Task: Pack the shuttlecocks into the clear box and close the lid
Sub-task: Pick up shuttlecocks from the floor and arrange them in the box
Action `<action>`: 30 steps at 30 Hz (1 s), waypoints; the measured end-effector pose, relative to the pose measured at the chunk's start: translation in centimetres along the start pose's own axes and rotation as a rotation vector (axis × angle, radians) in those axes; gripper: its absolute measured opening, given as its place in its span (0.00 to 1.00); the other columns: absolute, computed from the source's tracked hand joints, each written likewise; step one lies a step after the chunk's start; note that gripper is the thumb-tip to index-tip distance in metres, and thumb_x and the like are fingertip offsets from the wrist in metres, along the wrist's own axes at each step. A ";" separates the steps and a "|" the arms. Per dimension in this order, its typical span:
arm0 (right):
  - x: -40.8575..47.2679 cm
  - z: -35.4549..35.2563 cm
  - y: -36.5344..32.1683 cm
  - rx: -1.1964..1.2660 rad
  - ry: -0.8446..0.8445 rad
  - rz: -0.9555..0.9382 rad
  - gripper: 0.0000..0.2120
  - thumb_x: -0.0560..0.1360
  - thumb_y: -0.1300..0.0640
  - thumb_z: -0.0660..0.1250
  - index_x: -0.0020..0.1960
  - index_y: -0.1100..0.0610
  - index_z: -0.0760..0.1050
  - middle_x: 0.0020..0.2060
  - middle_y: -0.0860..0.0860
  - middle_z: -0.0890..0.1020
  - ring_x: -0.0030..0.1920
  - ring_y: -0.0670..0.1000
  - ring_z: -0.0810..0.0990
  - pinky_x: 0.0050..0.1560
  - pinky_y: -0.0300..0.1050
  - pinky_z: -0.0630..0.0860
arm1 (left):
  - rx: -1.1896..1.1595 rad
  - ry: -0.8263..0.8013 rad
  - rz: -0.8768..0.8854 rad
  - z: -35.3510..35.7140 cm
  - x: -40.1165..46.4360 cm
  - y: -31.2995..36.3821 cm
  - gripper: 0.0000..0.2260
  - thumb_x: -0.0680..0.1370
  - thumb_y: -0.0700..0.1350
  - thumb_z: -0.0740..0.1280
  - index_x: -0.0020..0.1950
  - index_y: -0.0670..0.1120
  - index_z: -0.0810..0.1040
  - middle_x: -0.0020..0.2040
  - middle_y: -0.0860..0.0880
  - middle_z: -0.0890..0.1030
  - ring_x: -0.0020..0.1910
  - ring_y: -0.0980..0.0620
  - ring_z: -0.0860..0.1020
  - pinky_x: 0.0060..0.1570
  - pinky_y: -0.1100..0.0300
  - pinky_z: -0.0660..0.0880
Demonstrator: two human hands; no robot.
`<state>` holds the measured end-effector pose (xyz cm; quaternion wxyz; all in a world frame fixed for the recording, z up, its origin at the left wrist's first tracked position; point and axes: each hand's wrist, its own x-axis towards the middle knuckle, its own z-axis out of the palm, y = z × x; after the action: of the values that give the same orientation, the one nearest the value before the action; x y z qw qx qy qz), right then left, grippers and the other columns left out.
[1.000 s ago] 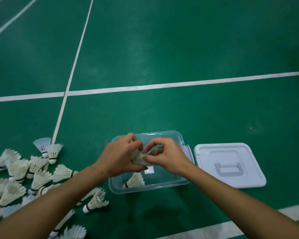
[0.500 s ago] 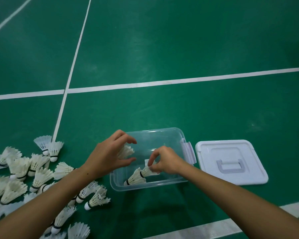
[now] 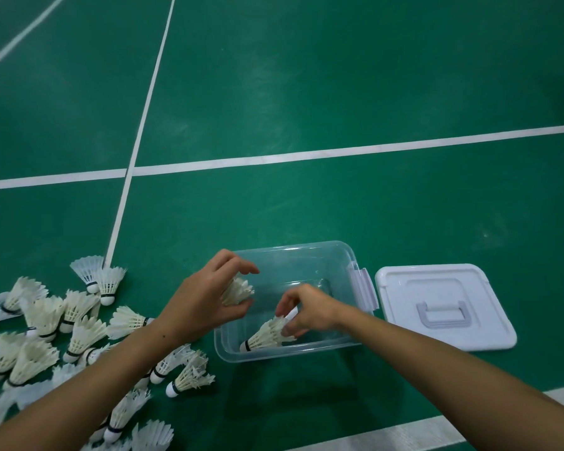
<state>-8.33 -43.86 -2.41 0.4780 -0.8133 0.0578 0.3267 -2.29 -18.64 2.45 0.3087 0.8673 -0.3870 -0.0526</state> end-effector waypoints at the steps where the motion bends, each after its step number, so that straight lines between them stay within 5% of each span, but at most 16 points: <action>1: -0.2 -0.3 -0.1 -0.023 0.006 -0.014 0.18 0.71 0.65 0.82 0.56 0.55 0.80 0.56 0.52 0.80 0.46 0.51 0.84 0.49 0.49 0.87 | -0.003 -0.016 -0.004 0.1 0.0 0.1 0.22 0.76 0.52 0.76 0.67 0.61 0.73 0.63 0.62 0.73 0.53 0.56 0.80 0.49 0.49 0.81; 5: -2.7 -2.5 -1.5 -0.076 0.164 -0.153 0.22 0.71 0.52 0.82 0.63 0.49 0.79 0.60 0.47 0.82 0.51 0.49 0.86 0.59 0.52 0.84 | -0.031 -0.081 -0.030 0.5 0.5 0.9 0.30 0.79 0.49 0.74 0.76 0.64 0.63 0.66 0.61 0.70 0.48 0.63 0.77 0.51 0.54 0.80; 9: -5.7 -2.9 -4.5 0.170 0.334 -0.359 0.16 0.73 0.53 0.81 0.59 0.50 0.82 0.58 0.43 0.84 0.56 0.47 0.84 0.57 0.45 0.84 | -0.043 -0.084 -0.033 1.0 2.2 1.9 0.40 0.77 0.50 0.77 0.81 0.63 0.57 0.68 0.60 0.71 0.55 0.58 0.77 0.57 0.51 0.79; 14: -5.4 -1.6 -4.3 0.027 0.433 -0.425 0.06 0.74 0.55 0.78 0.49 0.48 0.83 0.46 0.45 0.86 0.55 0.45 0.85 0.59 0.52 0.82 | -0.155 -0.095 0.026 3.1 4.8 3.3 0.42 0.73 0.43 0.79 0.81 0.57 0.61 0.67 0.56 0.73 0.60 0.56 0.76 0.62 0.53 0.76; 17: -5.7 -2.5 -2.6 0.008 0.523 -0.356 0.05 0.73 0.53 0.75 0.47 0.52 0.84 0.41 0.45 0.86 0.46 0.44 0.84 0.54 0.54 0.83 | -0.264 -0.104 -0.063 4.9 4.9 3.5 0.44 0.71 0.48 0.83 0.81 0.54 0.62 0.68 0.54 0.73 0.56 0.61 0.77 0.60 0.56 0.78; 22: -7.1 -4.1 -0.3 -0.174 0.622 -0.166 0.04 0.71 0.53 0.76 0.44 0.51 0.83 0.37 0.46 0.85 0.41 0.48 0.84 0.49 0.51 0.82 | -0.224 -0.355 -0.282 7.6 3.9 1.9 0.50 0.68 0.52 0.84 0.82 0.51 0.59 0.72 0.49 0.73 0.62 0.53 0.77 0.61 0.61 0.75; 25: -6.8 -3.4 -0.4 -0.331 0.581 -0.096 0.04 0.71 0.53 0.74 0.43 0.53 0.82 0.36 0.48 0.86 0.40 0.50 0.84 0.48 0.51 0.81 | -0.205 -0.438 -0.370 8.8 4.0 2.0 0.50 0.68 0.51 0.84 0.82 0.50 0.58 0.72 0.47 0.76 0.65 0.50 0.77 0.66 0.56 0.74; 30: -5.1 -2.3 -0.3 -0.432 0.454 0.015 0.04 0.72 0.56 0.76 0.43 0.57 0.83 0.39 0.53 0.86 0.42 0.54 0.83 0.45 0.51 0.82 | -0.158 -0.509 -0.445 10.0 4.2 2.1 0.47 0.71 0.44 0.83 0.82 0.50 0.58 0.65 0.49 0.79 0.57 0.50 0.79 0.58 0.57 0.77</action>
<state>-11.09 -46.72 1.54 0.2666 -0.9478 0.0983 0.1448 -4.02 -27.63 -3.76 0.2496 0.8628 -0.2475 -0.3633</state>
